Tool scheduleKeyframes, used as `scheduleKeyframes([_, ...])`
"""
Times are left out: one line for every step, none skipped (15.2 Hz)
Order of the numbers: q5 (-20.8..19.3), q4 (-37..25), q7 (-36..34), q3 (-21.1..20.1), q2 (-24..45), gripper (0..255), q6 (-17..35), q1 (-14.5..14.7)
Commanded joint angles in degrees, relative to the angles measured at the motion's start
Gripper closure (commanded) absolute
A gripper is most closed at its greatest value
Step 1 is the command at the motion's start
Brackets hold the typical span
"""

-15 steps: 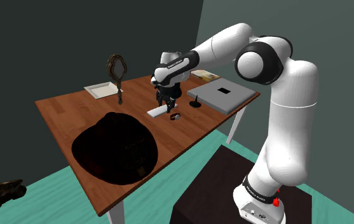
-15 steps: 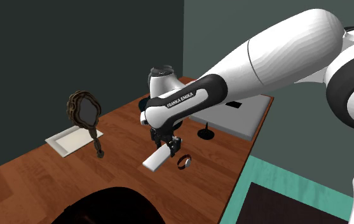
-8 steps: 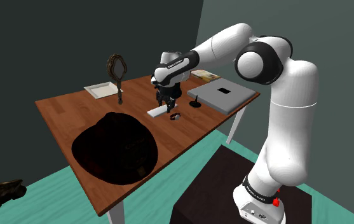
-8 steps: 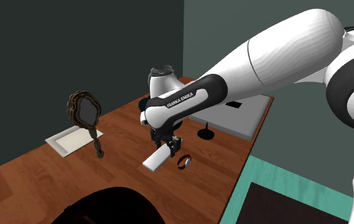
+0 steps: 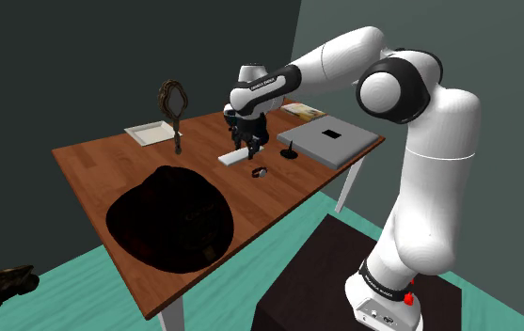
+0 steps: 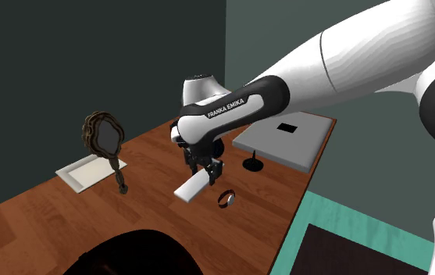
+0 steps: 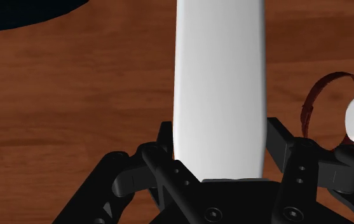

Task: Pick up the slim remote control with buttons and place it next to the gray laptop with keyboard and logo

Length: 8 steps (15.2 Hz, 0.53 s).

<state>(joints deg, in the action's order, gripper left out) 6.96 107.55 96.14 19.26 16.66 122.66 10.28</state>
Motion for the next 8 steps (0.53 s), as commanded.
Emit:
scheduleKeyframes([-0.3, -0.8, -0.2, 0.1, -0.6, 255, -1.4, 0.0])
scheduleKeyframes([-0.5, -1.2, -0.3, 0.2, -0.9, 255, -2.1, 0.1])
scheduleKeyframes([-0.6, -1.5, -0.4, 0.2, -1.3, 255, -2.7, 0.1])
scheduleKeyframes([-0.8, -1.9, -0.5, 0.3, -1.6, 255, -3.4, 0.1])
scheduleKeyframes([-0.9, -2.3, -0.6, 0.3, -1.9, 255, -4.1, 0.2])
scheduleKeyframes([-1.0, -2.8, -0.7, 0.3, -2.1, 255, -4.8, 0.2])
scheduleKeyframes([-1.2, -3.2, -0.8, 0.4, -2.4, 255, -5.5, 0.2])
scheduleKeyframes([-1.3, -3.6, -0.8, 0.4, -2.7, 255, -6.1, 0.2])
